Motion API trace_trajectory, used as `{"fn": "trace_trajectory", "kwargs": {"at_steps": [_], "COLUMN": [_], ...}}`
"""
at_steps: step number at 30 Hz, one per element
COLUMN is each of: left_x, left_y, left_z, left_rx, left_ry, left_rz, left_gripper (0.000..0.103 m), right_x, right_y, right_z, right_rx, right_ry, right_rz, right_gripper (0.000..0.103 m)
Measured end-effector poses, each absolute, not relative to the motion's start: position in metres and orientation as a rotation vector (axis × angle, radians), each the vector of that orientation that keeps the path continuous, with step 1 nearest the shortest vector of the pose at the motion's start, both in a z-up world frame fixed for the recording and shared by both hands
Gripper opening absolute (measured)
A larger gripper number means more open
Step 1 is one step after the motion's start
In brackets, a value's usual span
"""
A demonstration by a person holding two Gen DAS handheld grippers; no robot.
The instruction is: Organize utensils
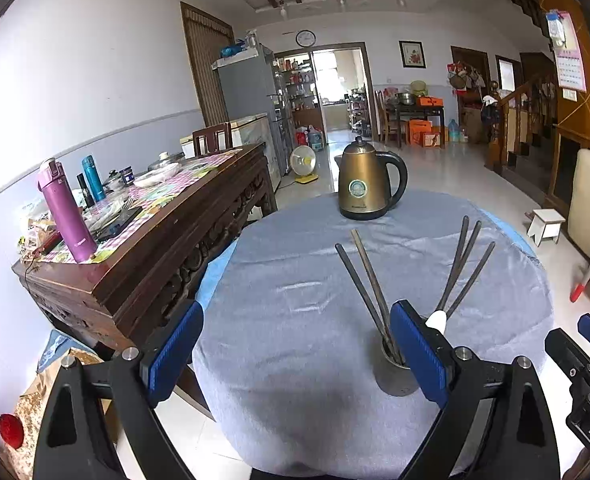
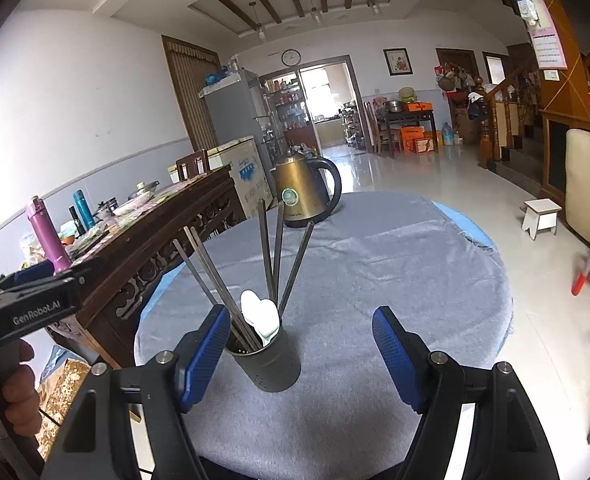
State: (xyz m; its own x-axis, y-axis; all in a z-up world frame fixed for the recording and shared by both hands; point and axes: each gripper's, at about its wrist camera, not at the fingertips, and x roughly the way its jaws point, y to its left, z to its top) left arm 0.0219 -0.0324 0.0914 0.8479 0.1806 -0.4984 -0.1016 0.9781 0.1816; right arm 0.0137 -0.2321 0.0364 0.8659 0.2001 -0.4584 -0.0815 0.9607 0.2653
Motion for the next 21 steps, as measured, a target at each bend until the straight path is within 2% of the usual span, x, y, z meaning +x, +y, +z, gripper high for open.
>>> {"fn": "trace_trajectory", "kwargs": {"at_steps": [9,21], "left_x": [-0.002,-0.003], "left_y": [-0.026,-0.010], "left_z": [0.096,0.084], "left_rx": [0.152,0.119], "left_ry": [0.508,0.543], "left_rz": [0.148,0.157], "left_gripper": [0.095,0.095], "right_x": [0.000,0.006], "right_y": [-0.214,-0.193], "right_z": [0.051,0.040], "right_rx": [0.187,0.173], "right_ry": [0.511,0.598], "right_rz": [0.146,0.087], "right_gripper": [0.079,0.079]}}
